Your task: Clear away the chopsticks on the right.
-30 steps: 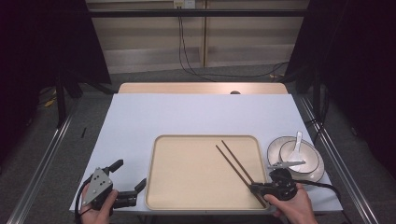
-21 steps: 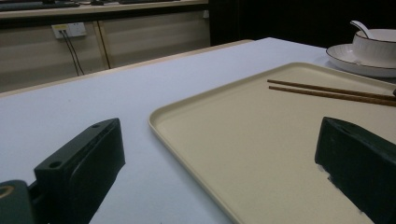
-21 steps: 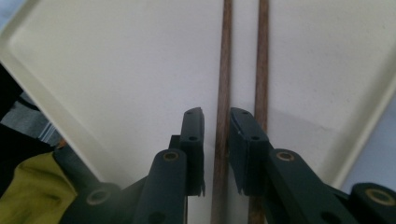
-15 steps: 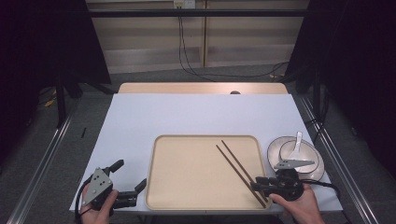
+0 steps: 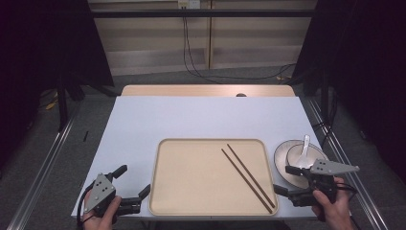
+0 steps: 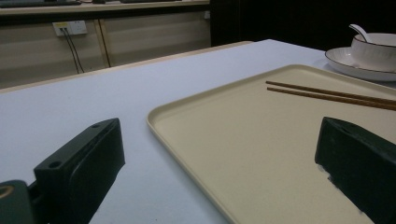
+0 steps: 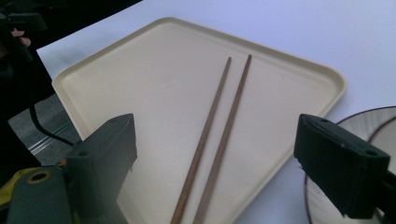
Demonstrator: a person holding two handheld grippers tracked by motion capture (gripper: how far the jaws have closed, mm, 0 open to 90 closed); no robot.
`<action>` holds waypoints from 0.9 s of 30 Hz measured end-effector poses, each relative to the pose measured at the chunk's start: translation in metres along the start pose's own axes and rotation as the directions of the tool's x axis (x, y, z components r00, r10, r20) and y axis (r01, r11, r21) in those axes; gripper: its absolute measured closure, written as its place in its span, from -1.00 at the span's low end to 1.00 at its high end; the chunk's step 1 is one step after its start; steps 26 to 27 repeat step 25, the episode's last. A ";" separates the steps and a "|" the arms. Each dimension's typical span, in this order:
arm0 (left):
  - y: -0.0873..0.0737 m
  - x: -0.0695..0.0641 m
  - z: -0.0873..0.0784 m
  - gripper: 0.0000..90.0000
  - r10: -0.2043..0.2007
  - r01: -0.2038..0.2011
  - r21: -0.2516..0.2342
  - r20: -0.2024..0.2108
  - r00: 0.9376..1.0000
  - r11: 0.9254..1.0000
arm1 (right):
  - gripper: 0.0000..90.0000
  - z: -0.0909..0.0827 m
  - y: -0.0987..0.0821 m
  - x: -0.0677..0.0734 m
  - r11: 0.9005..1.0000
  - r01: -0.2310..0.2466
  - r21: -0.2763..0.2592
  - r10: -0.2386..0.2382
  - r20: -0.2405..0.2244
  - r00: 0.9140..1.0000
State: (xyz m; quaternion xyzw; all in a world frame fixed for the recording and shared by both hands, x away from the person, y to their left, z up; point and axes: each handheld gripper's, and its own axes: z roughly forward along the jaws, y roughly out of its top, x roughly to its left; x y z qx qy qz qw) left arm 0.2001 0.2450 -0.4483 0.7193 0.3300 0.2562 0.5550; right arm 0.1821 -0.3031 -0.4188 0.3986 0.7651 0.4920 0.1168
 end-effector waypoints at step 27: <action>-0.002 -0.007 -0.020 -0.98 0.008 -0.009 -0.035 -0.053 0.999 0.999 | -0.94 -0.070 -0.050 -0.038 0.963 0.164 -0.216 -0.095 0.297 0.950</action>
